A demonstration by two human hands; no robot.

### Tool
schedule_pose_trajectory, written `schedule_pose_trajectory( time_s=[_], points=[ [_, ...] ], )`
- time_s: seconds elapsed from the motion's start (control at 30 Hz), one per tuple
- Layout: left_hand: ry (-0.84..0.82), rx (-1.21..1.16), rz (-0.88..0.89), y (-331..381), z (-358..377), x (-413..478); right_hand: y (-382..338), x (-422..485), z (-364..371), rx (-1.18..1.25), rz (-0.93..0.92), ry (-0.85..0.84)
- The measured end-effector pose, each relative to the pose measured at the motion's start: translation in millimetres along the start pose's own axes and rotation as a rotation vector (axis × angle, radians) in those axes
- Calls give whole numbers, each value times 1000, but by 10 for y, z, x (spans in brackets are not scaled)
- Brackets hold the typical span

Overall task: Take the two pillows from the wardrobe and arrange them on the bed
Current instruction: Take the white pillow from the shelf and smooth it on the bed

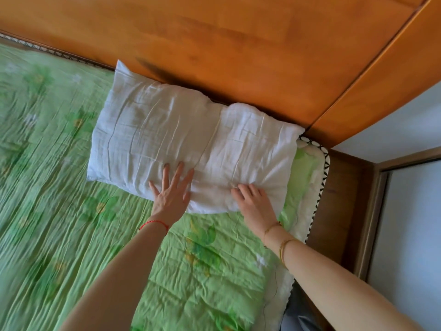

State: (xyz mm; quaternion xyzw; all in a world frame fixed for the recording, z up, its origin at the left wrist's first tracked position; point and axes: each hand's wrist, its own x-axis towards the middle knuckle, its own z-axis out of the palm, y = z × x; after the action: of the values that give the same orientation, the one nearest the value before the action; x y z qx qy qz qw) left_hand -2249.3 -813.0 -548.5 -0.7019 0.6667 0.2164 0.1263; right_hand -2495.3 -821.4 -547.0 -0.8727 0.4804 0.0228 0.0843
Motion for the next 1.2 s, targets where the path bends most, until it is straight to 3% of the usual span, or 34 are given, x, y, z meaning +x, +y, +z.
schedule_pose_trajectory(
  time_s=[0.17, 0.23, 0.37, 0.57, 0.7, 0.83, 1.0, 1.1, 1.2],
  points=[
    [-71, 21, 23, -23, 40, -105, 42, -234, 0, 59, -78, -421],
    [23, -73, 11, -20, 13, -132, -15, -204, -9, 173, 17, -326],
    [359, -285, -90, -117, -78, -178, 10, 49, -80, 440, 406, 129],
    [436, -190, 50, -168, -398, 67, 255, 397, -136, 452, 833, 231],
    [364, -189, 232, 159, -600, 450, 520, 540, -64, 520, 1085, 195],
    [205, -51, 420, 677, -527, 803, 741, 609, 58, 738, 1080, 161],
    [45, 67, 406, 1063, -273, 1029, 903, 620, 101, 771, 986, 207],
    [44, 9, 379, 1115, -197, 1021, 907, 616, 39, 767, 825, 287],
    [119, -36, 406, 1105, -184, 971, 855, 499, 9, 575, 773, 388]
  ],
)
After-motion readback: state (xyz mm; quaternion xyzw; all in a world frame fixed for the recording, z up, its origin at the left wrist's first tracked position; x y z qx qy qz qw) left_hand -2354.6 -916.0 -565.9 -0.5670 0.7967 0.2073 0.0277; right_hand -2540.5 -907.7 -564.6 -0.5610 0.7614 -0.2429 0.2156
